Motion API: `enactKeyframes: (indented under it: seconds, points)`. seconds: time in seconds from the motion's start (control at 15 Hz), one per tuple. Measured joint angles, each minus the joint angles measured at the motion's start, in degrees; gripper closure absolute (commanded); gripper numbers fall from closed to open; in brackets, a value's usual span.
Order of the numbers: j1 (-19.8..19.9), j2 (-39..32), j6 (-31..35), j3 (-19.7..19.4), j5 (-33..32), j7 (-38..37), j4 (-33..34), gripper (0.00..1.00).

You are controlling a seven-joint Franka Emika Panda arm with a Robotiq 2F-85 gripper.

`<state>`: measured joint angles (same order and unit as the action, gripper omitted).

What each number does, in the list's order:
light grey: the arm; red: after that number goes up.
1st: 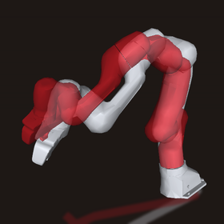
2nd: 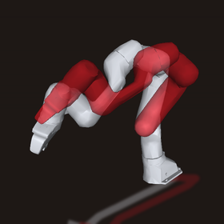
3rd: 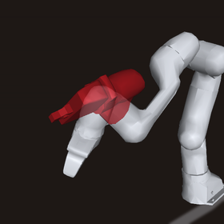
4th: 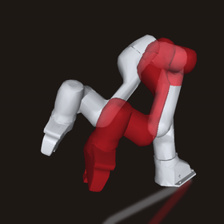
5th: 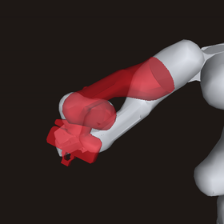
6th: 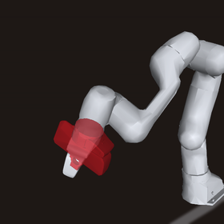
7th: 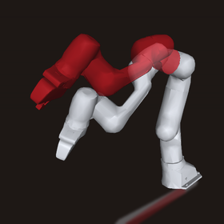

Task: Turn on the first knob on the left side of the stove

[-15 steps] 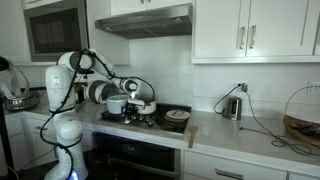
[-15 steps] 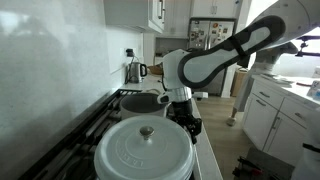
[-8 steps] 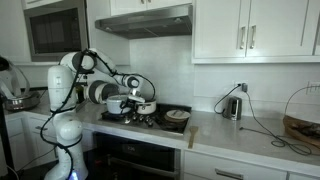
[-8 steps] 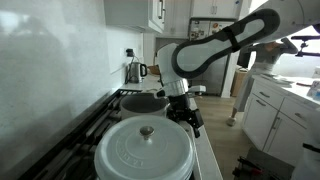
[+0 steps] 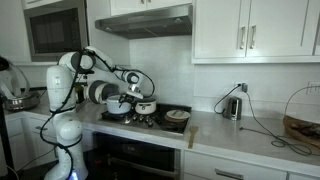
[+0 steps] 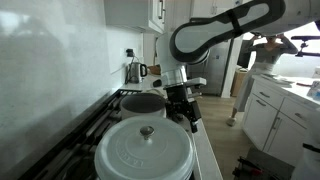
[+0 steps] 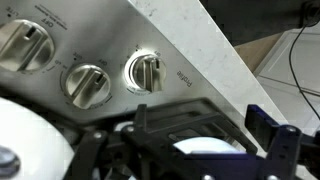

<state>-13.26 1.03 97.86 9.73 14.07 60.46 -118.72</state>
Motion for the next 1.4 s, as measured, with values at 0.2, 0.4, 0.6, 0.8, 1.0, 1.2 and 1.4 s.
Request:
enactKeyframes:
  seconds: [0.2,0.4,0.6,0.8,1.0,1.2,1.4]
  points:
    - [0.0,1.8,-0.4,0.1,0.8,-2.8,0.0,0.00]
    - [-0.1,4.0,-0.8,0.3,0.9,-6.8,0.0,0.00]
    - [-0.3,6.6,-0.8,0.6,0.8,-12.1,0.0,0.00]
    - [-0.7,9.2,-0.7,1.5,-0.3,-18.6,-0.1,0.00]
    - [-1.0,11.4,-0.7,2.6,-2.3,-24.7,-0.3,0.00]
    - [-1.4,13.0,-0.7,3.7,-6.4,-32.1,-0.5,0.00]
    - [-1.7,13.0,-0.7,3.6,-6.6,-32.5,-0.5,0.00]
